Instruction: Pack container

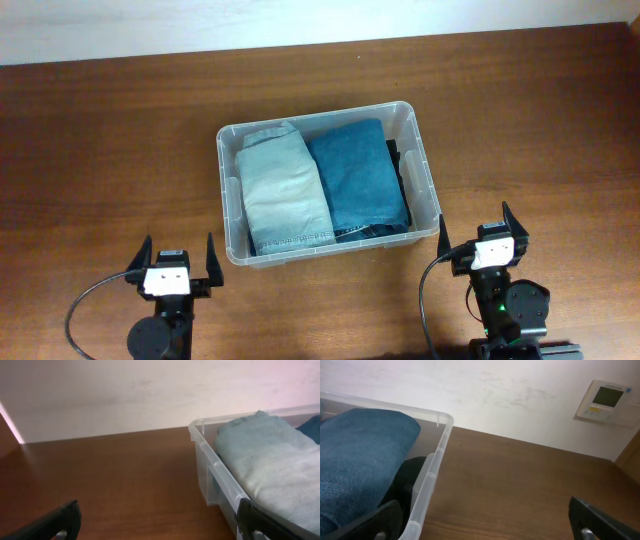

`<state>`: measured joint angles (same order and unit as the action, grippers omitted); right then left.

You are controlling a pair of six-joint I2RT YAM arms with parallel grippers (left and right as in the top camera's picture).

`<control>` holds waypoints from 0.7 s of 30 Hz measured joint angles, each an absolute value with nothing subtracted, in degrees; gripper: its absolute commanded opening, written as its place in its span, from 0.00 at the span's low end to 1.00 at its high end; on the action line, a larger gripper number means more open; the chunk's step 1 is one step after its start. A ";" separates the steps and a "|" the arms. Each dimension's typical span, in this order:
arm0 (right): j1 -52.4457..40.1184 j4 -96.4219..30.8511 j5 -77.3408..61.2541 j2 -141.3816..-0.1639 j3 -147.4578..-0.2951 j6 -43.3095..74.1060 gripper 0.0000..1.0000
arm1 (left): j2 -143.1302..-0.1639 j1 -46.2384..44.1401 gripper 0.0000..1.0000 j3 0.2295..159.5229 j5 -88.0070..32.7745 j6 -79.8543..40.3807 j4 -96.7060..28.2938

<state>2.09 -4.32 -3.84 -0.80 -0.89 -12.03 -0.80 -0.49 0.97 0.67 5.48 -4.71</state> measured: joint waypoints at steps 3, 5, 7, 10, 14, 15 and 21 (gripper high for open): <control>2.09 -4.32 -3.84 -0.80 -0.89 -12.03 0.98 | -0.80 -0.49 0.99 0.95 0.67 5.67 -4.78; 2.09 -4.32 -3.84 -0.80 -0.89 -12.01 0.98 | -0.80 -0.49 0.99 0.95 0.67 5.85 -4.80; 2.09 -4.32 -3.84 -0.80 -0.89 -12.01 0.98 | -0.80 -0.49 0.99 0.95 0.67 6.07 -4.80; 2.09 -4.32 -3.84 -0.80 -0.89 -12.03 0.99 | -0.80 -0.49 1.00 0.95 0.67 6.07 -4.80; 2.09 -4.32 -3.84 -0.80 -0.89 -12.01 0.98 | -0.80 -0.49 0.99 0.95 0.67 6.15 -4.80; 2.09 -4.32 -3.84 -0.80 -0.89 -12.01 0.98 | -0.80 -0.49 0.99 0.95 0.67 6.22 -4.80; 2.09 -4.32 -3.84 -0.80 -0.89 -12.01 0.99 | -0.80 -0.49 1.00 0.95 0.67 6.26 -4.80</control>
